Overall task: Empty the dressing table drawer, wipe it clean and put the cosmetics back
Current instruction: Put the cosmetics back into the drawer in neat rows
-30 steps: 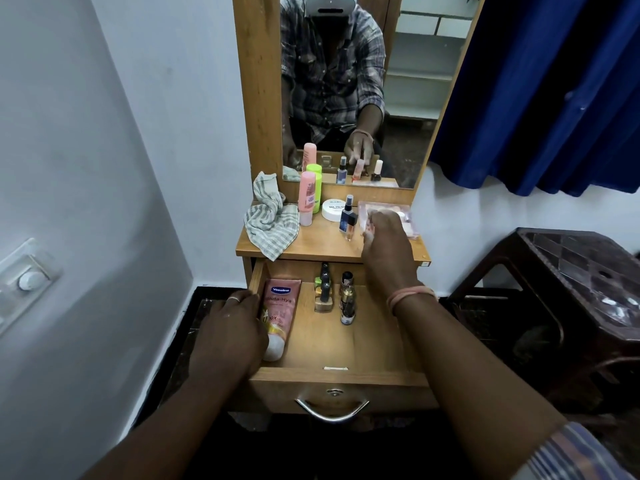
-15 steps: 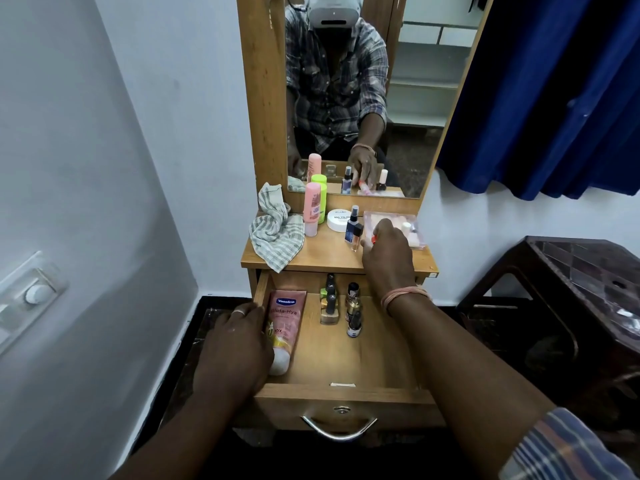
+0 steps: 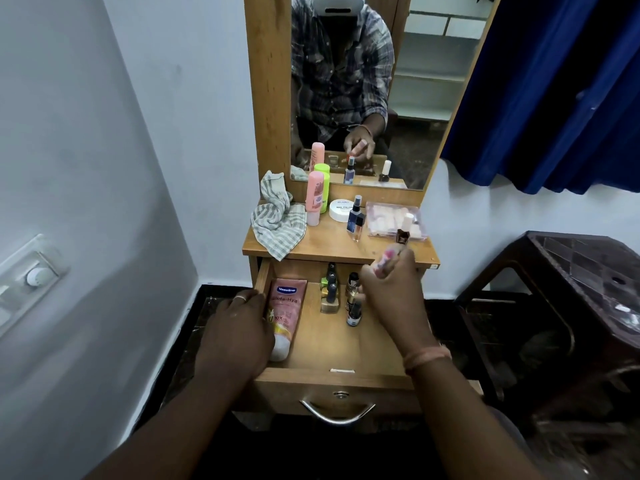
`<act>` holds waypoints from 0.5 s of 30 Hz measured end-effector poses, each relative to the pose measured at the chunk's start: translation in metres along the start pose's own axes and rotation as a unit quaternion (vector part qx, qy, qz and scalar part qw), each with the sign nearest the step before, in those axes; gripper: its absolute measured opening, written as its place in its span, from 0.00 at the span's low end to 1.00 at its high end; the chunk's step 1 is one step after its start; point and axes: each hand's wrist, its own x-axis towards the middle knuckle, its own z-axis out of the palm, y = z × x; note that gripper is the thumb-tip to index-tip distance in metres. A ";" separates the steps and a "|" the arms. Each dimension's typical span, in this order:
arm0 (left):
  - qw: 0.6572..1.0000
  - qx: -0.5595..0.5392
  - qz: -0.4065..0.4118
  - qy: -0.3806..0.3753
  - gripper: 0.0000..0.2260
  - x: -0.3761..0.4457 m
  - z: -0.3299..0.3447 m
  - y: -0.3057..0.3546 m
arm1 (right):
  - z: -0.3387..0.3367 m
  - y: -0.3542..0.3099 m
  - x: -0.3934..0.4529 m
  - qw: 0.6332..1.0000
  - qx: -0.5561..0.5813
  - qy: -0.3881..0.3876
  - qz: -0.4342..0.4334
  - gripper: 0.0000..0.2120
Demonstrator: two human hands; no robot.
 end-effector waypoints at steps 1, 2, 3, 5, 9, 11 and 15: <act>1.000 0.001 -0.001 -0.001 0.12 0.000 0.000 0.000 | -0.001 0.009 -0.007 1.000 -0.009 -0.020 0.006 0.16; 1.000 0.002 -0.002 -0.002 0.12 -0.001 -0.001 0.001 | -0.002 0.018 -0.011 0.999 -0.035 -0.032 0.005 0.16; 1.000 0.002 -0.003 -0.003 0.12 -0.001 -0.002 0.001 | -0.004 0.024 -0.013 0.997 -0.067 -0.043 0.001 0.14; 1.000 -0.001 -0.004 -0.003 0.11 -0.002 -0.003 0.002 | -0.007 0.037 -0.014 0.990 -0.129 -0.062 -0.004 0.11; 1.000 0.002 -0.006 0.001 0.10 -0.003 -0.004 0.003 | -0.012 0.055 -0.011 0.970 -0.219 -0.104 -0.003 0.05; 1.000 0.007 -0.007 -0.001 0.11 -0.003 -0.004 0.003 | -0.013 0.062 -0.009 0.966 -0.227 -0.126 0.009 0.09; 1.000 0.011 -0.007 -0.011 0.14 -0.003 -0.005 0.002 | -0.011 0.070 -0.005 0.962 -0.245 -0.118 -0.002 0.10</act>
